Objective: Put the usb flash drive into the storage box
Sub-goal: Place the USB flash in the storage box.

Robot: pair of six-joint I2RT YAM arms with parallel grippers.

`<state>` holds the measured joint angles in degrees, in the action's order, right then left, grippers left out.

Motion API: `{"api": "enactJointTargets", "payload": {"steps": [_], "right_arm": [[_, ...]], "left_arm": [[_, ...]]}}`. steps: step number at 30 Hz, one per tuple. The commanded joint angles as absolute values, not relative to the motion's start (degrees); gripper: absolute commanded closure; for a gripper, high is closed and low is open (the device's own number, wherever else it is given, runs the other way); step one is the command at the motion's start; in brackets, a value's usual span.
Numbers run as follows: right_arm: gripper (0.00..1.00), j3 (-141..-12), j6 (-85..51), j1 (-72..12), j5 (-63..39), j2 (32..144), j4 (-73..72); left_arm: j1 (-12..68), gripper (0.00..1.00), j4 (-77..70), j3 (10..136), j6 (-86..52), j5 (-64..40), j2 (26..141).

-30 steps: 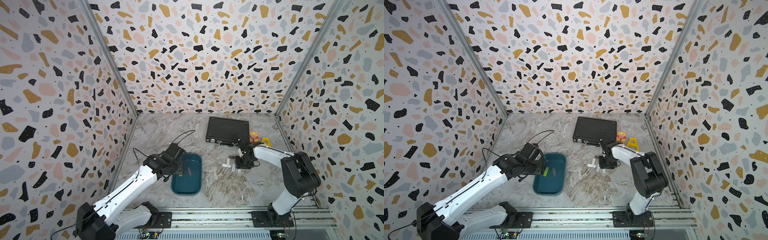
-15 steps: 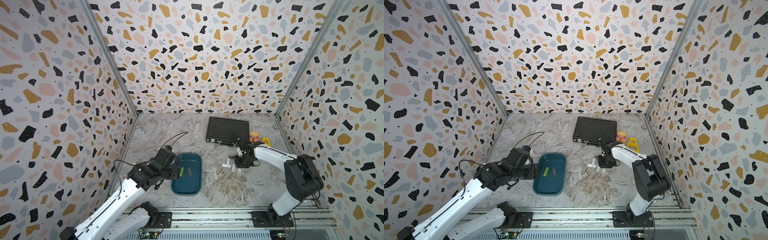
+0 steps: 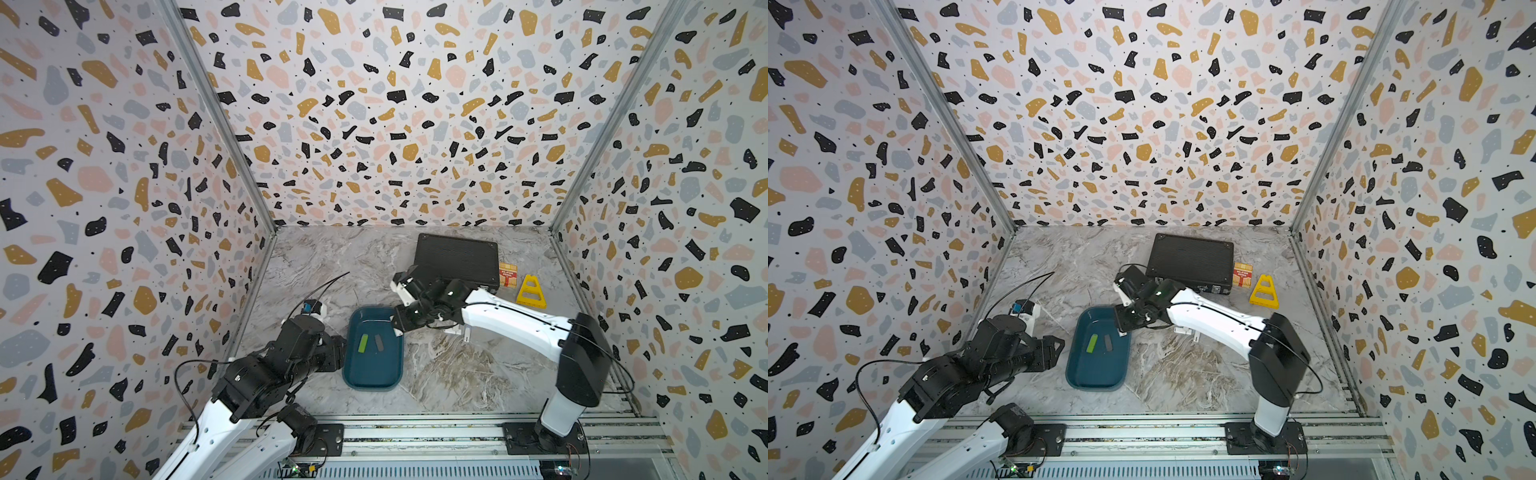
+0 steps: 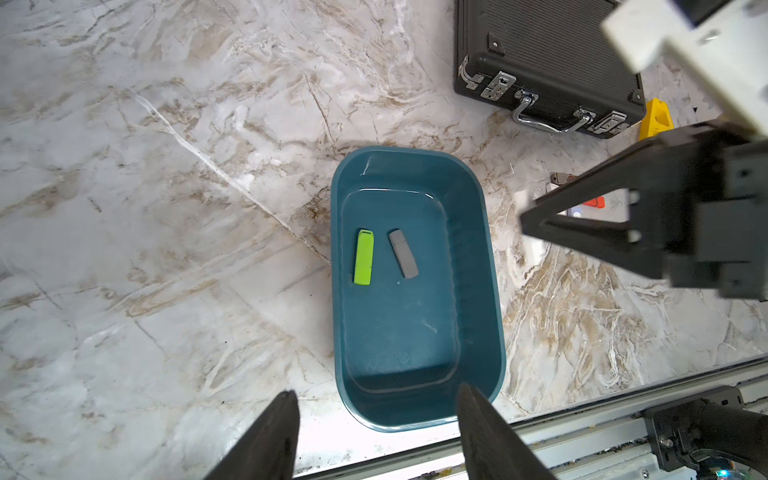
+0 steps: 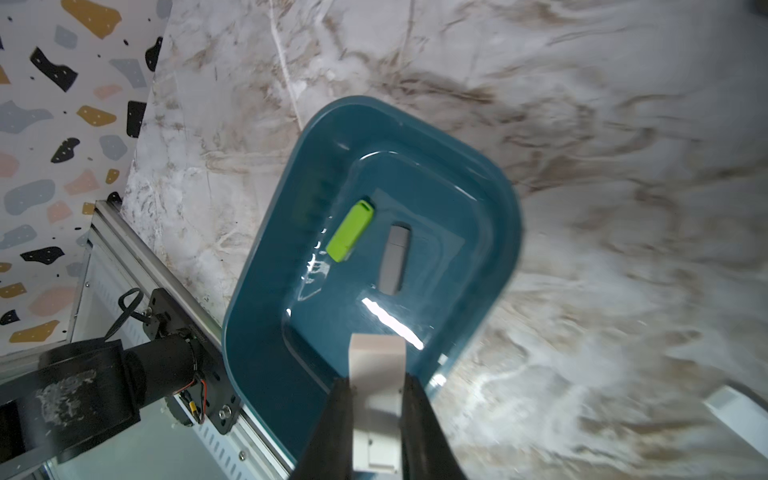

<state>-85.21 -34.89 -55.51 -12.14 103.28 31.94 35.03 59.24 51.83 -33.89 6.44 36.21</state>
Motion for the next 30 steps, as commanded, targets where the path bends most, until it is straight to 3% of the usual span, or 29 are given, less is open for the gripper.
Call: {"api": "enactJointTargets", "payload": {"steps": [1,11,19,30], "right_arm": [[0.82,-90.97,-37.62,-57.52,-9.27,110.39,32.64],[0.81,-98.91,-41.11,-57.57,-9.09,123.98,30.99],[0.8,-98.92,-41.45,-58.34,-9.5,123.29,30.88],[0.77,-99.25,-40.78,-58.45,2.45,121.86,38.76]], "left_arm": [[34.78,0.36,57.41,50.98,-34.02,6.59,35.18],[34.8,0.35,57.35,50.8,-34.19,6.73,35.67],[34.81,0.35,57.04,50.63,-34.19,6.65,36.11],[34.81,0.35,57.02,50.54,-34.19,6.38,36.82]]}}
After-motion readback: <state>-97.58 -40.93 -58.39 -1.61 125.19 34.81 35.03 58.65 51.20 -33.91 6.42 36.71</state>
